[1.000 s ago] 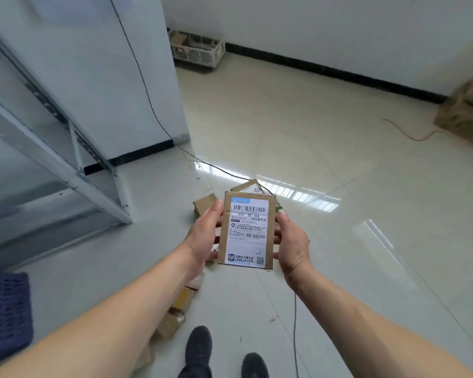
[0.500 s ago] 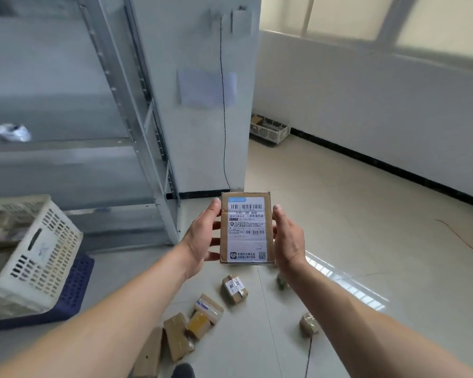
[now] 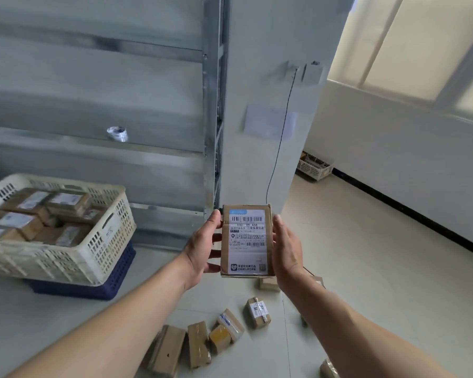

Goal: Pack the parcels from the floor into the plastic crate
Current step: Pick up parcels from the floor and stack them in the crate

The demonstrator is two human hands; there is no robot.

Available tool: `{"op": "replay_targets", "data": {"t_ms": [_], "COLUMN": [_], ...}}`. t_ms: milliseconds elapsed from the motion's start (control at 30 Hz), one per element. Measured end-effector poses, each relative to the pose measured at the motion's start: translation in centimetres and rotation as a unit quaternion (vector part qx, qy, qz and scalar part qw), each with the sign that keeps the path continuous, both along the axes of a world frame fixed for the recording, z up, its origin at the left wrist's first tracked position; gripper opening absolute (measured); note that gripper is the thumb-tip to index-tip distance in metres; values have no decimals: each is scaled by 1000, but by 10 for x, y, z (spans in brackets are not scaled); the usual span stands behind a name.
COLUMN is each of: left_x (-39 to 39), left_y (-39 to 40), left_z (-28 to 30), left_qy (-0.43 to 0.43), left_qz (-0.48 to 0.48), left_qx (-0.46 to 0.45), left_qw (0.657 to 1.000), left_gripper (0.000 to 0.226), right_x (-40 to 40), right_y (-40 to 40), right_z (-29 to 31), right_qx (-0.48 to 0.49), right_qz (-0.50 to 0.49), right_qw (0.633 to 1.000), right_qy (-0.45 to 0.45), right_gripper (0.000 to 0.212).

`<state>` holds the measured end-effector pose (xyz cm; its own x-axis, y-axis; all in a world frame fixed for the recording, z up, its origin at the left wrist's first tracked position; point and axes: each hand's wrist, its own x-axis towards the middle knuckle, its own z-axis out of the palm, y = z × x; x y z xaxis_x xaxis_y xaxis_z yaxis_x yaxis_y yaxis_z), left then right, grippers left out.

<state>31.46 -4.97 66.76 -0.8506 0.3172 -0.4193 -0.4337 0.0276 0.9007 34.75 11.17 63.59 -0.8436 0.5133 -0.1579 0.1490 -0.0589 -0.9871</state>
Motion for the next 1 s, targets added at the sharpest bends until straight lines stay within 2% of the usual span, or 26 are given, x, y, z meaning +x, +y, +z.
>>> {"op": "replay_targets", "data": {"t_ms": [300,433,533,633,800,1000], "left_x": [-21,-32,-41,-49,-62,-87], "left_y": [-148,-208,-246,-276,-311,-342], "left_z": [3,5,4,3,-1,-7], "left_qy": [2,16,21,14,1,-17], "left_qz": [32,53,68,98,132,162], "left_qx": [1,-3,-11,-11,-3,-14], "left_qw": [999,998,997,995,991,987], "left_gripper": [50,47,55,59,47,42], "right_x": [-28,-45,-58,-72,-104,-148], "right_y": [-142,-201,-238,-265,-299,-331], "right_z": [12,10,10,9,-5,-25], "right_qx": [-2,0,9,22,22,16], "right_qz": [53,75,94,104,128,182], "right_qw": [999,997,996,994,991,983], "right_qy": [4,1,-2,7,-16,-24], "right_gripper": [87,85,76,56,75,64]}}
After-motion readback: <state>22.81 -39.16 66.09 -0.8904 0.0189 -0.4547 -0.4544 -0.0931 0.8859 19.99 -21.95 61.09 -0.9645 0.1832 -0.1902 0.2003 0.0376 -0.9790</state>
